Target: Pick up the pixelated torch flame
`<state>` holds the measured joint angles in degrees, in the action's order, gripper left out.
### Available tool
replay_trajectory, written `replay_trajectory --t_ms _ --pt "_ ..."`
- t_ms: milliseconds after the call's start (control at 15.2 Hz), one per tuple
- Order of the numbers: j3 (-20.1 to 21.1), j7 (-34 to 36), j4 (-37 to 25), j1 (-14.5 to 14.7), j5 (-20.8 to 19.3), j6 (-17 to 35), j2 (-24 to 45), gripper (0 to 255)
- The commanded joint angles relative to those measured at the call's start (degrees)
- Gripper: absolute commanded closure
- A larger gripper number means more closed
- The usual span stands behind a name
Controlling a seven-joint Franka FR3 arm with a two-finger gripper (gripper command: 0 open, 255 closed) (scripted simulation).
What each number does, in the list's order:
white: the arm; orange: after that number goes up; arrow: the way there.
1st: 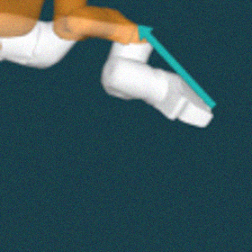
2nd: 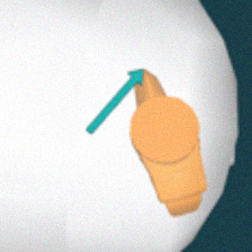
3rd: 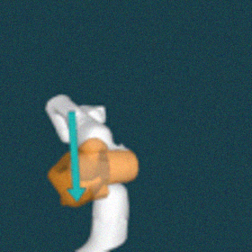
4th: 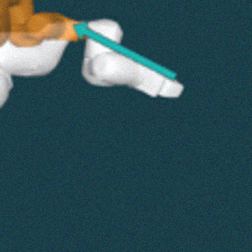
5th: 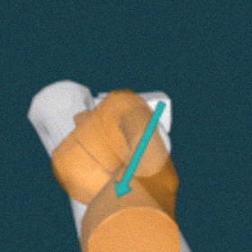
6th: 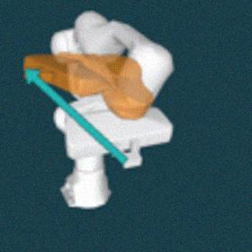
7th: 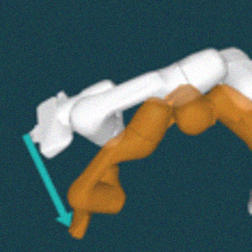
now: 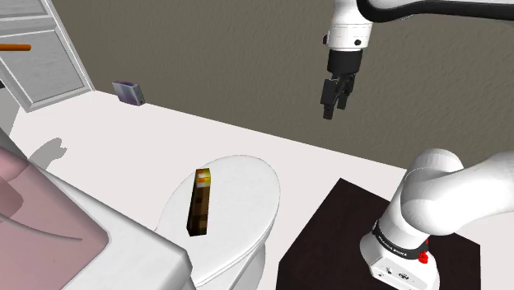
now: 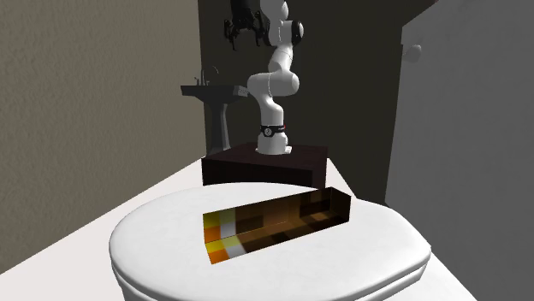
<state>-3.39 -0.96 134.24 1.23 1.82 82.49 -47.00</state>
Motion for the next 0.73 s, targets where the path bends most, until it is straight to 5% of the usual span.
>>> replay_trajectory --t_ms 0,660 --pt "0.0 0.0 0.0 0.0 0.0 0.0 0.0 0" --pt "9.3 12.6 5.7 1.0 5.6 18.1 10.7 0"
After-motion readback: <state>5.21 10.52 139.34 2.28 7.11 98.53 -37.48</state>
